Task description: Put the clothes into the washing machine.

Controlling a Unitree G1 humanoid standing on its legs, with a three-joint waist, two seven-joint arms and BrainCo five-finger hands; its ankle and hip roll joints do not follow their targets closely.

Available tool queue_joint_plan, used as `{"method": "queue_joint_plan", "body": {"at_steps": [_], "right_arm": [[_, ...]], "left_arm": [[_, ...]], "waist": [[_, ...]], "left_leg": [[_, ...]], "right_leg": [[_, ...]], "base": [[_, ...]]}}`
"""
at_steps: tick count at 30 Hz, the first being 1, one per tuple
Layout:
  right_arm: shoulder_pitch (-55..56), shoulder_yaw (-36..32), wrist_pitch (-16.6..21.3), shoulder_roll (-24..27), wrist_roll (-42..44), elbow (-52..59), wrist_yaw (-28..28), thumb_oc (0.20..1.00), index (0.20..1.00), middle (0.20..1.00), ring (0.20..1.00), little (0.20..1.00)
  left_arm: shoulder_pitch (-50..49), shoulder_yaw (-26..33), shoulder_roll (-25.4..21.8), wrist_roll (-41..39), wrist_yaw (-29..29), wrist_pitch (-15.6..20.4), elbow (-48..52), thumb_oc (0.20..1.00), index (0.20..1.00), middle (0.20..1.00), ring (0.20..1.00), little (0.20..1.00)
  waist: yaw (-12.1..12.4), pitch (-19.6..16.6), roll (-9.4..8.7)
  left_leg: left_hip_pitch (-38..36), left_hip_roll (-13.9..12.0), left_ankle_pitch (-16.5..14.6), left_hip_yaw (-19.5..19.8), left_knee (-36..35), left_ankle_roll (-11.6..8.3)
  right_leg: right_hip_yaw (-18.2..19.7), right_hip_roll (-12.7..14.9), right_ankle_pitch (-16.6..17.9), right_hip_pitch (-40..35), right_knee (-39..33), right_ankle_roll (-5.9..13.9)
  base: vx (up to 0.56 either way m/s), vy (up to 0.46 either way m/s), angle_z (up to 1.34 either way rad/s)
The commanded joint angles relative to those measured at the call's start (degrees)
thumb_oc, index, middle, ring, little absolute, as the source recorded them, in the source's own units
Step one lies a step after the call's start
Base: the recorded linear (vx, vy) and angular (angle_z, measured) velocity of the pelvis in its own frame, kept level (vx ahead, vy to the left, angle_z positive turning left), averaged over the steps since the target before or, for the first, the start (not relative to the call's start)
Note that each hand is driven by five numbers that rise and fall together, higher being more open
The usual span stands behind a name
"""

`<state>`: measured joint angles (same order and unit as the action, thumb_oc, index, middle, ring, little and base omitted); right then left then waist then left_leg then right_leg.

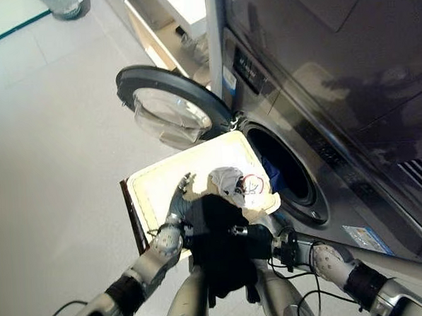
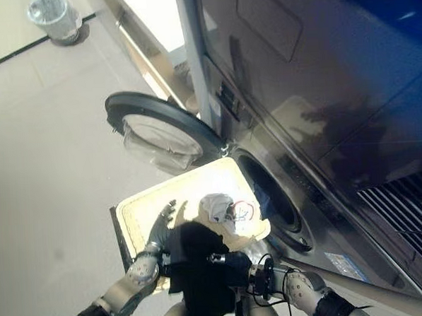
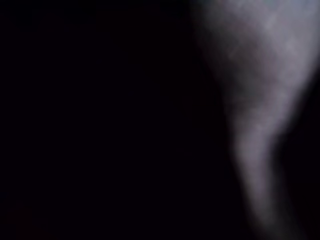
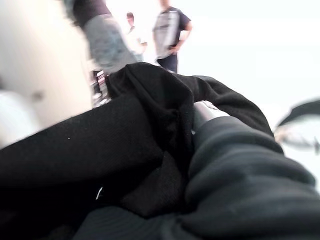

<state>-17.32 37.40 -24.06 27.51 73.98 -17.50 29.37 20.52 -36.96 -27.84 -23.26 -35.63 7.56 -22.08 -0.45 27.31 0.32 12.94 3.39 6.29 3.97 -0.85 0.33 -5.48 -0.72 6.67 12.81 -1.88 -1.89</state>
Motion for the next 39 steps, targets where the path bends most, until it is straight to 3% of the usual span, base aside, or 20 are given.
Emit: {"method": "queue_joint_plan", "body": {"at_steps": [1, 7, 8, 10, 13, 15, 19, 20, 21, 23, 27, 29, 32, 33, 34, 36, 37, 39], "right_arm": [[2.52, -1.68, -1.25, -2.52, 11.51, 5.44, -1.03, 0.2, 0.2, 0.2, 0.2, 0.2], [1.83, -8.27, 3.94, -5.01, 20.31, 0.84, -7.64, 0.2, 0.2, 0.2, 0.2, 0.2], [1.82, -11.21, 8.64, -6.69, 22.94, -0.78, -10.4, 0.2, 0.2, 0.2, 0.2, 0.2], [1.38, -15.1, 13.37, -8.55, 25.9, -2.29, -13.46, 0.2, 0.2, 0.2, 0.2, 0.2], [0.08, -20.37, 19.33, -10.39, 29.27, -4.89, -16.59, 0.2, 0.2, 0.2, 0.2, 0.2], [-0.68, -22.77, 21.27, -11.01, 30.88, -5.77, -18.19, 0.2, 0.2, 0.2, 0.2, 0.2], [-5.47, -32.14, 25.85, -9.28, 36.35, -10.4, -21.68, 0.2, 0.2, 0.2, 0.2, 0.2], [-8.43, -35.86, 28.63, -7.92, 37.69, -12.47, -24.82, 0.2, 0.2, 0.2, 0.2, 0.2], [-9.2, -36.87, 28.3, -7.45, 37.69, -13.02, -25.55, 0.2, 0.2, 0.2, 0.2, 0.2], [-12.7, -40.39, 31.94, -5.14, 36.9, -15.96, -30.53, 0.2, 0.2, 0.2, 0.2, 0.2], [-20.4, -46.8, 40.67, 0.79, 34.26, -22.17, -39.07, 0.2, 0.2, 0.2, 0.2, 0.2], [-24.0, -48.47, 47.06, 3.85, 31.82, -26.02, -42.48, 0.2, 0.2, 0.2, 0.2, 0.2], [-28.05, -50.07, 56.91, 7.86, 31.79, -31.05, -43.19, 0.2, 0.2, 0.2, 0.2, 0.2], [-28.28, -50.2, 57.85, 8.16, 31.85, -31.47, -43.13, 0.2, 0.2, 0.2, 0.2, 0.2], [-29.34, -51.66, 63.95, 10.28, 31.97, -33.56, -44.09, 0.2, 0.2, 0.2, 0.2, 0.2], [-29.16, -53.0, 67.79, 11.21, 34.09, -34.15, -43.59, 0.2, 0.2, 0.2, 0.2, 0.2], [-28.35, -55.03, 74.24, 12.56, 39.02, -34.36, -41.68, 0.2, 0.2, 0.2, 0.2, 0.2], [-27.81, -57.96, 79.39, 13.51, 39.02, -32.14, -44.54, 0.2, 0.2, 0.2, 0.2, 0.2]], "left_arm": [[0.89, 5.73, -1.41, 1.65, -5.92, 3.08, -1.45, 1.0, 1.0, 1.0, 1.0, 1.0], [-0.17, 12.02, -2.06, -1.37, -5.65, 7.41, -3.39, 1.0, 1.0, 1.0, 1.0, 1.0], [-1.31, 14.17, -1.34, -2.49, -4.02, 9.01, -3.93, 1.0, 1.0, 1.0, 1.0, 1.0], [-2.89, 16.26, -0.2, -3.07, -1.59, 10.46, -4.72, 1.0, 1.0, 1.0, 1.0, 1.0], [-4.79, 17.8, 0.88, -2.55, 0.12, 11.3, -6.01, 1.0, 1.0, 1.0, 1.0, 1.0], [-5.49, 18.37, 1.4, -2.24, 0.12, 11.58, -6.61, 1.0, 1.0, 1.0, 1.0, 1.0], [-8.81, 20.72, 2.74, -2.4, 2.15, 14.66, -9.97, 1.0, 1.0, 1.0, 1.0, 1.0], [-10.3, 21.05, 3.43, -2.47, 2.99, 16.21, -11.27, 1.0, 1.0, 1.0, 1.0, 1.0], [-10.56, 21.07, 3.63, -2.49, 3.18, 16.63, -11.61, 1.0, 1.0, 1.0, 1.0, 1.0], [-11.38, 21.16, 4.61, -3.53, 3.93, 17.88, -12.93, 1.0, 1.0, 1.0, 1.0, 1.0], [-12.82, 19.23, 6.23, -2.46, 7.79, 20.52, -13.89, 1.0, 1.0, 1.0, 1.0, 1.0], [-13.23, 16.85, 5.67, -2.14, 9.07, 20.93, -12.03, 1.0, 1.0, 1.0, 1.0, 1.0], [-13.85, 13.95, 3.95, -3.18, 10.34, 20.82, -8.07, 1.0, 1.0, 1.0, 1.0, 1.0], [-13.82, 13.78, 3.82, -3.44, 10.53, 20.81, -7.86, 1.0, 1.0, 1.0, 1.0, 1.0], [-14.6, 13.08, 3.65, -5.01, 12.62, 20.56, -7.0, 1.0, 1.0, 1.0, 1.0, 1.0], [-14.74, 12.37, 3.09, -4.59, 14.05, 20.07, -6.42, 1.0, 1.0, 1.0, 1.0, 1.0], [-15.08, 10.77, 1.94, -4.11, 15.09, 19.62, -5.2, 1.0, 1.0, 1.0, 1.0, 1.0], [-15.03, 9.28, 0.59, -4.45, 16.49, 18.78, -3.92, 1.0, 1.0, 1.0, 1.0, 1.0]], "waist": [[0.65, -1.59, -1.65], [1.41, 0.13, -0.98], [1.71, 0.5, -0.76], [1.99, 0.98, -0.44], [2.34, 1.61, 0.33], [2.48, 1.78, 0.67], [3.02, 2.21, 2.19], [3.29, 2.26, 2.95], [3.31, 2.26, 3.12], [3.53, 2.29, 4.08], [4.01, 2.47, 6.44], [4.36, 2.48, 7.63], [5.05, 2.48, 8.92], [5.16, 2.48, 9.11], [5.42, 2.48, 9.41], [5.56, 2.48, 9.6], [5.41, 2.48, 9.75], [5.16, 2.48, 9.79]], "left_leg": [[4.95, 0.56, 2.06, -4.14, 4.13, 0.43], [6.87, 0.2, 2.33, -4.1, 6.21, -0.26], [7.41, 0.22, 2.21, -3.98, 7.13, -0.41], [7.99, 0.2, 2.22, -3.83, 7.92, -0.51], [8.48, 0.25, 2.05, -3.57, 8.92, -0.68], [8.57, 0.26, 1.92, -3.57, 9.18, -0.7], [8.45, 0.42, 1.29, -3.31, 10.04, -1.03], [8.42, 0.55, 0.84, -3.25, 10.6, -1.18], [8.44, 0.59, 0.73, -3.26, 10.71, -1.22], [8.57, 0.75, 0.43, -3.25, 11.08, -1.35], [9.18, 1.21, 0.04, -2.67, 12.15, -1.69], [9.98, 1.39, -0.02, -2.46, 12.5, -1.58], [11.47, 1.61, 0.08, -2.09, 12.7, -1.3], [11.83, 1.52, 0.54, -2.08, 12.62, -1.27], [11.95, 1.89, -0.07, -1.6, 12.92, -1.15], [12.22, 1.94, -0.17, -1.32, 13.16, -1.02], [12.53, 2.1, -0.3, -0.78, 13.54, -0.71], [12.43, 2.17, -0.52, -0.4, 13.49, -0.56]], "right_leg": [[-1.17, 1.87, -0.16, 3.57, 6.56, 2.97], [-3.06, 2.24, -1.05, 4.52, 8.36, 2.49], [-3.74, 2.41, -1.58, 4.72, 9.22, 2.31], [-4.24, 2.53, -2.04, 5.07, 10.23, 2.11], [-4.7, 2.62, -2.94, 5.38, 11.72, 1.71], [-4.89, 2.7, -3.34, 5.42, 12.19, 1.56], [-5.25, 3.03, -4.72, 5.34, 13.75, 1.08], [-5.36, 3.27, -5.41, 5.37, 14.45, 0.8], [-5.37, 3.32, -5.55, 5.41, 14.61, 0.77], [-5.31, 3.49, -6.15, 5.81, 15.38, 0.6], [-5.09, 3.86, -7.64, 6.78, 17.53, 0.19], [-5.0, 3.83, -8.41, 7.92, 18.89, -0.14], [-4.77, 3.51, -9.4, 9.9, 20.98, -0.6], [-4.86, 3.43, -8.99, 10.25, 20.97, -0.68], [-4.63, 3.29, -9.97, 10.46, 21.86, -0.77], [-4.77, 3.27, -10.16, 10.7, 22.35, -0.78], [-4.86, 3.01, -10.23, 11.14, 23.01, -0.9], [-5.04, 2.72, -10.37, 11.17, 23.2, -1.05]], "base": [[0.01, -0.045, 0.07], [0.02, -0.058, 0.12], [0.05, -0.081, 0.15], [0.05, -0.082, 0.16], [0.05, -0.059, 0.11], [0.05, -0.05, 0.05], [0.08, -0.05, 0.06], [0.08, -0.03, 0.07], [0.08, -0.027, 0.06], [0.05, -0.007, 0.02], [0.06, -0.006, 0.08], [0.04, -0.04, 0.18], [0.01, -0.058, 0.06], [0.04, -0.089, 0.07], [0.01, -0.08, 0.06], [0.03, -0.122, 0.04], [0.02, -0.157, 0.09], [0.01, -0.149, 0.19]]}}
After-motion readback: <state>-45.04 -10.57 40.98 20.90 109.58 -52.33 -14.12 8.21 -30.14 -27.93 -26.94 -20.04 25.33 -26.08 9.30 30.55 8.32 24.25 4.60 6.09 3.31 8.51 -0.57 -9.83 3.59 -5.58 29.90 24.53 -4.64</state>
